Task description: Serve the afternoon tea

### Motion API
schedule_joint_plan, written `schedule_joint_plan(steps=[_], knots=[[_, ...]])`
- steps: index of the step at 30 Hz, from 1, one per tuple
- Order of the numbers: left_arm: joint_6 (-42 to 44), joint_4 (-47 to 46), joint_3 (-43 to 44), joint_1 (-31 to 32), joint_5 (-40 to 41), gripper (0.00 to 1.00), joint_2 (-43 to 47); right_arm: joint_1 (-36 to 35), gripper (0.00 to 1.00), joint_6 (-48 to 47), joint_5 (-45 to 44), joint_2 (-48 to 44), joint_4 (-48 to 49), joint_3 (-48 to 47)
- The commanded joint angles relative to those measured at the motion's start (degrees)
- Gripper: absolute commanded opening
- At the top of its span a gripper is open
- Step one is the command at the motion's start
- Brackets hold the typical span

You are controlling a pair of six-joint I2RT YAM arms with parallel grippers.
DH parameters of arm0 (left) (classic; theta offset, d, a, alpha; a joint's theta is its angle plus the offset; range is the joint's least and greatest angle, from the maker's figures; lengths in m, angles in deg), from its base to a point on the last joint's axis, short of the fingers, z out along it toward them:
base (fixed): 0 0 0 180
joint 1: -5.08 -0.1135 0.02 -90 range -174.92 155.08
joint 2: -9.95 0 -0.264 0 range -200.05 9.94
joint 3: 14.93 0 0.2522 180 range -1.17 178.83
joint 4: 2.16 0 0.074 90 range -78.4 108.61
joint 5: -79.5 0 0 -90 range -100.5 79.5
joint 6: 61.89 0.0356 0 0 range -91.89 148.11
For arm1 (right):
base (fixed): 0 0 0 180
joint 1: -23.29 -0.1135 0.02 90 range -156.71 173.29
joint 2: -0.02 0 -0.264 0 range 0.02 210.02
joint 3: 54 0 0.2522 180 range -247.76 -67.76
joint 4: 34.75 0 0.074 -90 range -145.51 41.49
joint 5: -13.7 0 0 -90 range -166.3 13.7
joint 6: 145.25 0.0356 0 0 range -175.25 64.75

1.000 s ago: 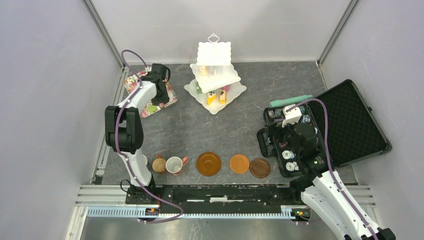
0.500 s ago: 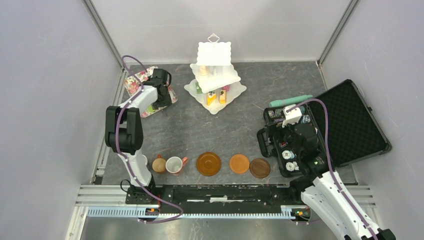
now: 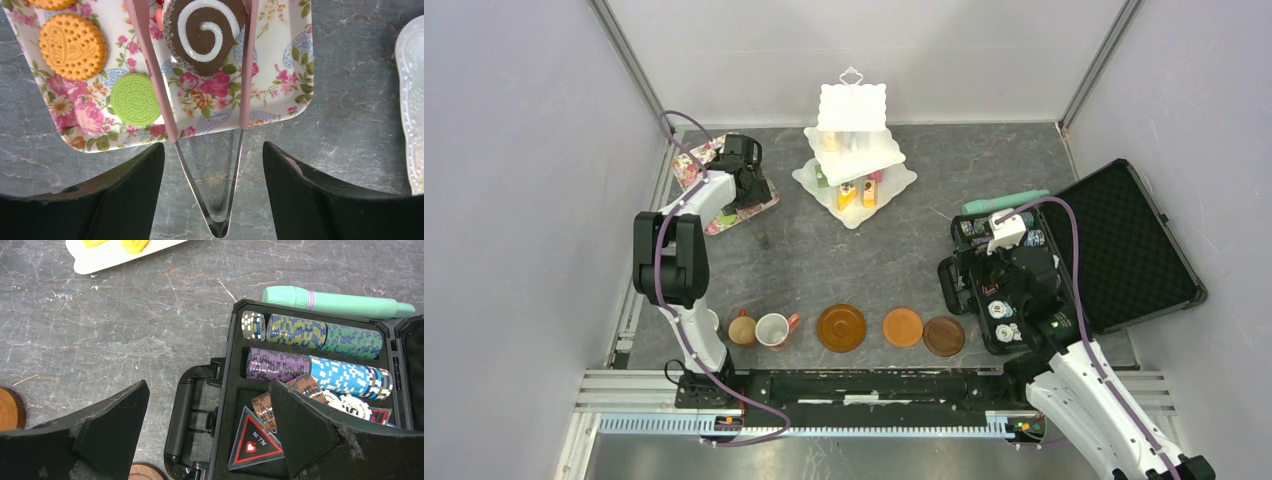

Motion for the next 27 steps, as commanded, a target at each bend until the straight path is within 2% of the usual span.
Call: schedule_joint_plan(steps=[1,4,7,12,21,23,27], knots=[[-5.70,-3.55,-0.63,0.25,-2.31,0.80,-0.80,-0.22,0.98,0.56,0.71,0.30,1.98,0.64],[-7.55,-5.26,-4.53,1.05,-1.02,0.84,1.50,-0.22,0.98,0.54,0.66,0.41,2.10,0.66],[-9.14,-6.89,-8.15,1.25,1.10,0.92,4.01,-0.21,0.98,0.52,0.93,0.56,2.09,0.73],[-9.74,-9.78,-11.72,1.16,2.19,0.94,5.36,-0.22,0.98,0.58,1.23,0.61,2.11,0.70],[-9.73,-9.60,-8.52,0.48,1.07,0.85,-0.23,-0.22,0.98,0.55,0.88,0.32,1.93,0.81],[-9.86,-9.32,-8.18,0.37,1.07,0.80,-0.47,-0.22,0.98,0.61,0.88,0.37,1.89,0.81],[-9.86,-9.79,-9.43,0.47,1.54,0.64,1.77,-0.22,0.98,0.64,0.89,0.45,2.01,0.81]])
